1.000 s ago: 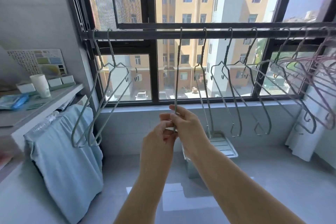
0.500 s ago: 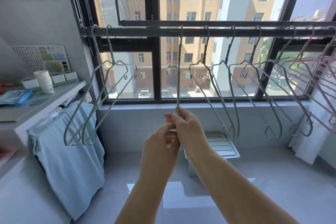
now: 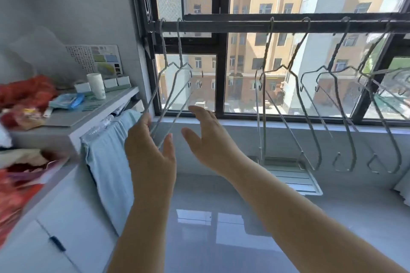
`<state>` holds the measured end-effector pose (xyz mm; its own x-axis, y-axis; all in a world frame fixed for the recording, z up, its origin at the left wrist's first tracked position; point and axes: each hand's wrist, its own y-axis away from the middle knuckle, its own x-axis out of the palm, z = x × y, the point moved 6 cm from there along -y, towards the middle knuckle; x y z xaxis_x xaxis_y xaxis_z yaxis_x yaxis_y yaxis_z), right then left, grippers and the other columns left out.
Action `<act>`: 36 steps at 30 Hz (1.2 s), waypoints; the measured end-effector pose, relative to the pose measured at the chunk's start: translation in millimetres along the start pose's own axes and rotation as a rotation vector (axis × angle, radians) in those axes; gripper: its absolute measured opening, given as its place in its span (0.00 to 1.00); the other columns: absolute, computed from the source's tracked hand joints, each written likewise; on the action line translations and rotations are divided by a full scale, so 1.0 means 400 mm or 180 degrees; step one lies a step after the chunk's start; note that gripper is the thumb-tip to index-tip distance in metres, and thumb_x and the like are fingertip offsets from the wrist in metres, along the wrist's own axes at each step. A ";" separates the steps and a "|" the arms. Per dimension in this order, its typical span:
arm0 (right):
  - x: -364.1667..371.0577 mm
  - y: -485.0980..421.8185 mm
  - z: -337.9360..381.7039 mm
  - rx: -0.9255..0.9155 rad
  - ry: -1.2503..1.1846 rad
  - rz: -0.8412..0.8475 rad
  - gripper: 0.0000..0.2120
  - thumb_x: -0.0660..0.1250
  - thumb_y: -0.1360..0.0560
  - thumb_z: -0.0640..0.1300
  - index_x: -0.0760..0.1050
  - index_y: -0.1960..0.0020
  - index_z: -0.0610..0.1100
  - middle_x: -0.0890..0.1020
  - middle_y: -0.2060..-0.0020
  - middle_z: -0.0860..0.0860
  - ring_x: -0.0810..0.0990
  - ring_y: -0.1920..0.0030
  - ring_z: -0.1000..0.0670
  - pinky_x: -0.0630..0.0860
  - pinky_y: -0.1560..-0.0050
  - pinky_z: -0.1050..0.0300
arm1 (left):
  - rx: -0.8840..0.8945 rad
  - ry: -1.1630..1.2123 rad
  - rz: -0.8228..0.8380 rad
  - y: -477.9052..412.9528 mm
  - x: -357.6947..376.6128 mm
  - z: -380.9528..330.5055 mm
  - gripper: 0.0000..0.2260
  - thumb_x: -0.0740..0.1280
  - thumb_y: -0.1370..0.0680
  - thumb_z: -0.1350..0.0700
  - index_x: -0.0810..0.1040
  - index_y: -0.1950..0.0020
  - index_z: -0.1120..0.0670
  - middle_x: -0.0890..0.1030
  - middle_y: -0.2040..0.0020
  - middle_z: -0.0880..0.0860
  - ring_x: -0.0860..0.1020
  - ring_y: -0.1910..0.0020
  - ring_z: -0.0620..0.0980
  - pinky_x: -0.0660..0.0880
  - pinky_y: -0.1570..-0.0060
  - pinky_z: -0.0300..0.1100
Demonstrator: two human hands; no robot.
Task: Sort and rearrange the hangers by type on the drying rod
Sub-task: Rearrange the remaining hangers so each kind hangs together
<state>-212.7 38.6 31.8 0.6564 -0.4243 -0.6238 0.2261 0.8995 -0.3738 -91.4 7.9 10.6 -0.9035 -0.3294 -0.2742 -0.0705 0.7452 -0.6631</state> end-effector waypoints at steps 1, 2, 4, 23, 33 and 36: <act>0.028 -0.016 0.003 0.0101 -0.0151 0.0147 0.24 0.58 0.22 0.46 0.57 0.28 0.46 0.65 0.30 0.49 0.64 0.31 0.49 0.62 0.33 0.54 | -0.0110 -0.0097 0.0196 -0.002 0.004 0.018 0.21 0.66 0.25 0.60 0.67 0.33 0.61 0.75 0.39 0.58 0.73 0.40 0.58 0.70 0.39 0.56; 0.056 -0.032 0.004 0.0242 -0.0322 0.0271 0.23 0.58 0.22 0.46 0.58 0.29 0.45 0.68 0.32 0.47 0.67 0.33 0.48 0.65 0.35 0.53 | -0.0143 -0.0190 0.0397 -0.004 0.009 0.033 0.21 0.65 0.25 0.60 0.67 0.33 0.61 0.75 0.38 0.58 0.73 0.40 0.58 0.69 0.39 0.55; 0.099 -0.060 0.003 0.0539 -0.0689 0.0420 0.21 0.59 0.22 0.45 0.60 0.31 0.43 0.71 0.35 0.44 0.72 0.37 0.45 0.69 0.40 0.54 | -0.0120 -0.0233 0.0672 -0.003 0.011 0.054 0.16 0.64 0.24 0.61 0.71 0.36 0.59 0.78 0.43 0.57 0.75 0.44 0.58 0.71 0.44 0.49; 0.035 -0.048 -0.071 0.0940 -0.2846 -0.0358 0.14 0.61 0.27 0.25 0.74 0.57 0.43 0.78 0.63 0.46 0.77 0.66 0.50 0.75 0.62 0.58 | -0.0246 0.0466 0.1104 0.029 0.074 0.000 0.16 0.68 0.26 0.60 0.77 0.39 0.48 0.82 0.58 0.46 0.78 0.60 0.39 0.68 0.56 0.21; -0.002 -0.013 -0.113 0.1145 -0.2857 -0.0409 0.23 0.61 0.26 0.26 0.66 0.33 0.37 0.78 0.62 0.47 0.78 0.63 0.51 0.77 0.60 0.63 | -0.0276 0.0566 0.1256 0.072 0.104 -0.022 0.17 0.68 0.26 0.61 0.76 0.41 0.45 0.79 0.61 0.41 0.77 0.60 0.32 0.68 0.57 0.20; 0.003 -0.011 -0.115 0.1153 -0.2793 -0.0368 0.24 0.61 0.26 0.27 0.66 0.32 0.38 0.79 0.60 0.47 0.79 0.62 0.51 0.78 0.58 0.64 | -0.0302 0.0556 0.1282 0.079 0.102 -0.021 0.16 0.67 0.26 0.60 0.75 0.41 0.46 0.81 0.59 0.43 0.80 0.59 0.37 0.70 0.56 0.23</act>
<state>-246.0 29.4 0.9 0.8883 -0.4154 0.1957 0.4357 0.8970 -0.0739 -134.0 23.0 -15.5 -0.9241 0.0946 -0.3703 0.2703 0.8466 -0.4584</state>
